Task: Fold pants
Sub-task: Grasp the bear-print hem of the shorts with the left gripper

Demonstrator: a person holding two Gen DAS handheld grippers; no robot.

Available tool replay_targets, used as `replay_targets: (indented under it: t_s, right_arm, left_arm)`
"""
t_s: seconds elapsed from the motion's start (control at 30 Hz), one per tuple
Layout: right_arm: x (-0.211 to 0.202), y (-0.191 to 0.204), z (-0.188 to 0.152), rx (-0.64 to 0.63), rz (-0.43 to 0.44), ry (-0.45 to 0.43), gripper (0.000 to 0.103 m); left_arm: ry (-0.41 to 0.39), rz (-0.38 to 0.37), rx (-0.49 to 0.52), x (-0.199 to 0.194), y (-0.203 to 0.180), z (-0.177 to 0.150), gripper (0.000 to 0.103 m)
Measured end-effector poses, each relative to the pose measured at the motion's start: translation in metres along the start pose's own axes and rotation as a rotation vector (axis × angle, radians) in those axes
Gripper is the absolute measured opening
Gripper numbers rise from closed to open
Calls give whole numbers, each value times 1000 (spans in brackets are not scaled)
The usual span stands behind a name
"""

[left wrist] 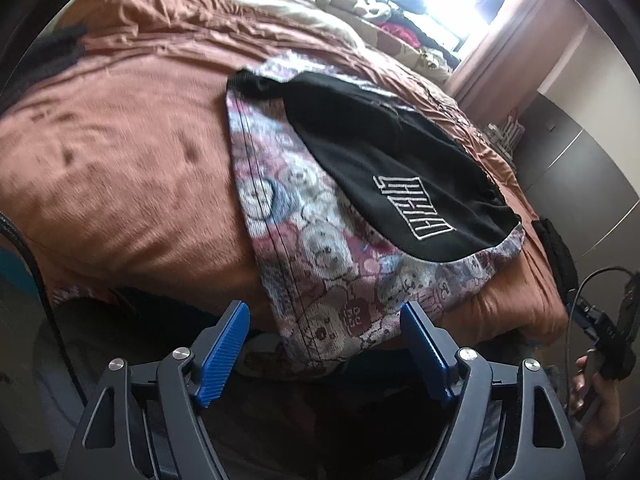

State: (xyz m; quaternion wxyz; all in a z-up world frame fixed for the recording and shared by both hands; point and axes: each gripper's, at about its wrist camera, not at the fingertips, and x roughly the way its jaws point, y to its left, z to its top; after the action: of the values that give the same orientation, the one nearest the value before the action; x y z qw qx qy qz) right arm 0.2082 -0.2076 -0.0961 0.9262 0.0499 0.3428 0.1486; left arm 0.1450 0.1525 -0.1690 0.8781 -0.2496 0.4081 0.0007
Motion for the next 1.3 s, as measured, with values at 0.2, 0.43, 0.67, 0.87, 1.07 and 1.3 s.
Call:
replay_targets:
  t_s: [0.2,0.43,0.67,0.87,1.07,1.3]
  right_arm:
    - [10,-1,1,-2,18,39,103]
    - [12,0,1,0,39,50,103]
    - [6,1,-1,3,58,38,103]
    - [4,0,-6,17,83,33,103]
    - [2,-5,-6,48,97,23,103]
    - [2,-9,-6,88,107,9,103]
  left_arm:
    - [66,-49,-15,19,5,-3,79]
    - [111,-95,-15,35,7,-5,79]
    - [134,-171,-2,30,-5,-12,70]
    - [65,-242,-10,6,-10,-6,54]
    - [20,-276,-89,-3,-1,-3,50]
    - [-5,-315,-175,-6,4,3,41]
